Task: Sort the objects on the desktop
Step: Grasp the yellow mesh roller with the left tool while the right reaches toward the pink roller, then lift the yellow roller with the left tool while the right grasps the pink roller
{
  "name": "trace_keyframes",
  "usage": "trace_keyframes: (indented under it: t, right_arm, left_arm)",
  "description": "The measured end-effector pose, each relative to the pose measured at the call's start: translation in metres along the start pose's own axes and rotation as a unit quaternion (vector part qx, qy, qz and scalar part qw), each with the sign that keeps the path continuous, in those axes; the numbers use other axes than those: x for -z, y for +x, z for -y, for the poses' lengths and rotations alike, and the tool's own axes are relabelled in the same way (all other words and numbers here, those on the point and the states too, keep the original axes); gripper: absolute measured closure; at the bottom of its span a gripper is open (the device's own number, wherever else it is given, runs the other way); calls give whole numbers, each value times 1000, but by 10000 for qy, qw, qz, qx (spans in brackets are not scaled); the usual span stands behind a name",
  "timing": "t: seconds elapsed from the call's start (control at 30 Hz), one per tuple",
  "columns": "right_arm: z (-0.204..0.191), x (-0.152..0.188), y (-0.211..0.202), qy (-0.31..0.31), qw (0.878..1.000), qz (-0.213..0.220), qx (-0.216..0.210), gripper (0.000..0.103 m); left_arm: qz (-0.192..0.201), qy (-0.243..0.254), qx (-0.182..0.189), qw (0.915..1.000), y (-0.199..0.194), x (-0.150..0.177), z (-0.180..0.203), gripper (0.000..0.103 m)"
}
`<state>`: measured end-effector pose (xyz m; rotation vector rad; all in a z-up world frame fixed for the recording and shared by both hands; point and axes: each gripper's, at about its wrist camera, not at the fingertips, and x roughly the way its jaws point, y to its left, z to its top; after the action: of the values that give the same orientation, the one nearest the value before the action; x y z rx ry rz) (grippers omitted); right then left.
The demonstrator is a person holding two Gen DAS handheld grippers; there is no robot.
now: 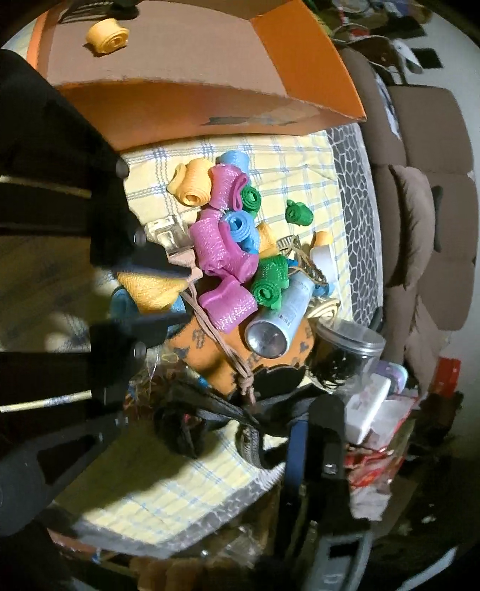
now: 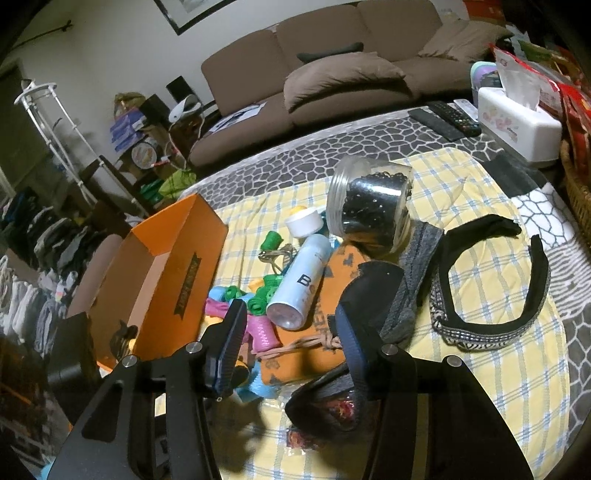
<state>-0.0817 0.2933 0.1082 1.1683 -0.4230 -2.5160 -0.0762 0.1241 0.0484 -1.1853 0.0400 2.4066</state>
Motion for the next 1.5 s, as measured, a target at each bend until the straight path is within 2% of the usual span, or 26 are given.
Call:
trace_keyframes:
  t: [0.2, 0.3, 0.33, 0.4, 0.47, 0.57, 0.67, 0.77, 1.1, 1.33, 1.5]
  right_arm:
    - [-6, 1, 9, 45, 9997, -156, -200, 54]
    - [-10, 2, 16, 4, 9995, -256, -169, 54]
    - [-12, 2, 17, -10, 9995, -280, -167, 54]
    - [-13, 3, 19, -32, 9994, -312, -164, 55]
    - [-13, 4, 21, -43, 9993, -335, -154, 54]
    - [-14, 5, 23, -64, 9992, -370, -146, 54]
    - [-15, 6, 26, -139, 9990, -418, -123, 54]
    - [-15, 7, 26, -163, 9988, -447, -117, 54]
    - [-12, 8, 27, -42, 9986, -468, -232, 55]
    - [-16, 6, 36, 85, 9973, -579, -433, 57]
    - [-24, 9, 52, 20, 9964, -758, -376, 59]
  left_arm:
    - [102, -162, 207, 9996, -15, -6, -8, 96]
    - [-65, -43, 21, 10000, -10, -2, -6, 94]
    - [-143, -6, 6, 9999, -5, 0, -4, 90]
    - [-193, 35, -42, 9998, -1, 3, 1, 67]
    - [-218, 50, -118, 9997, 4, 6, 7, 55]
    - [-273, -24, -175, 9995, 11, 9, 7, 50]
    - [-338, -68, -184, 9992, 17, 12, 5, 52]
    - [-268, -250, 4, 9993, 16, 13, 1, 67]
    - [24, -579, 308, 9978, -9, 3, -6, 68]
    - [710, -828, 539, 9926, -65, -16, -23, 68]
    - [958, -1055, 529, 9884, -88, -21, -48, 68]
